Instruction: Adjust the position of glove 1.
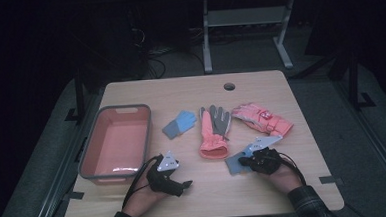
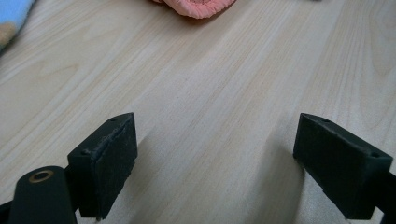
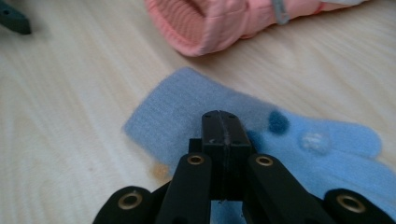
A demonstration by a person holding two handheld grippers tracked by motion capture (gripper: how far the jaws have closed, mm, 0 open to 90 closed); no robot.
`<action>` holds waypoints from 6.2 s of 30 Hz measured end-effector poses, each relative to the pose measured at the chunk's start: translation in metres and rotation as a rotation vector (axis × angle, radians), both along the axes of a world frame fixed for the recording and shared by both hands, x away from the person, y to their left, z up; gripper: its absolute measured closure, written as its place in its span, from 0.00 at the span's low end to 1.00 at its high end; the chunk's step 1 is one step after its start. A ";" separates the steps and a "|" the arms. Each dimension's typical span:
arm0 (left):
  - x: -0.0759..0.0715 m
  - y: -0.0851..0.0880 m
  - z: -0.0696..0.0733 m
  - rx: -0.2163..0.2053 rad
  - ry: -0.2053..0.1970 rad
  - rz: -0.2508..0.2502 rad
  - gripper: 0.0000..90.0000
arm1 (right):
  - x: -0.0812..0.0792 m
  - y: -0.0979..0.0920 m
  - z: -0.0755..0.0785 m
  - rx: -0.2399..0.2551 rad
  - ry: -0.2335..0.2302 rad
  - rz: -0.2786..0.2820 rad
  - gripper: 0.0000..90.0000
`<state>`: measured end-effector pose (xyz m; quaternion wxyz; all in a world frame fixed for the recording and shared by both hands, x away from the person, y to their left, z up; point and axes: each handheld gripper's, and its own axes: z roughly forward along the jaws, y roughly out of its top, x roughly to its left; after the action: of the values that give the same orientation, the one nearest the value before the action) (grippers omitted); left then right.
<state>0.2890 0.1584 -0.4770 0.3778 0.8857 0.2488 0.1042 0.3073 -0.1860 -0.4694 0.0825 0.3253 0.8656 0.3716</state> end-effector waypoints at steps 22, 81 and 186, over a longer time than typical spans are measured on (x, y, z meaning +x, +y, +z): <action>0.000 0.000 0.000 0.001 -0.001 0.001 0.14 | -0.023 0.038 0.001 0.017 0.016 0.164 1.00; 0.017 -0.024 0.032 0.008 0.038 0.067 0.32 | -0.008 -0.047 -0.012 -0.010 -0.073 -0.187 0.19; 0.082 -0.028 0.107 -0.115 0.096 0.200 0.97 | -0.024 -0.019 0.013 0.115 -0.037 0.104 1.00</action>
<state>0.3710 0.1309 -0.3696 0.4036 0.8372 0.3593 0.0844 0.2835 -0.2050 -0.4559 0.0605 0.2773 0.8569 0.4304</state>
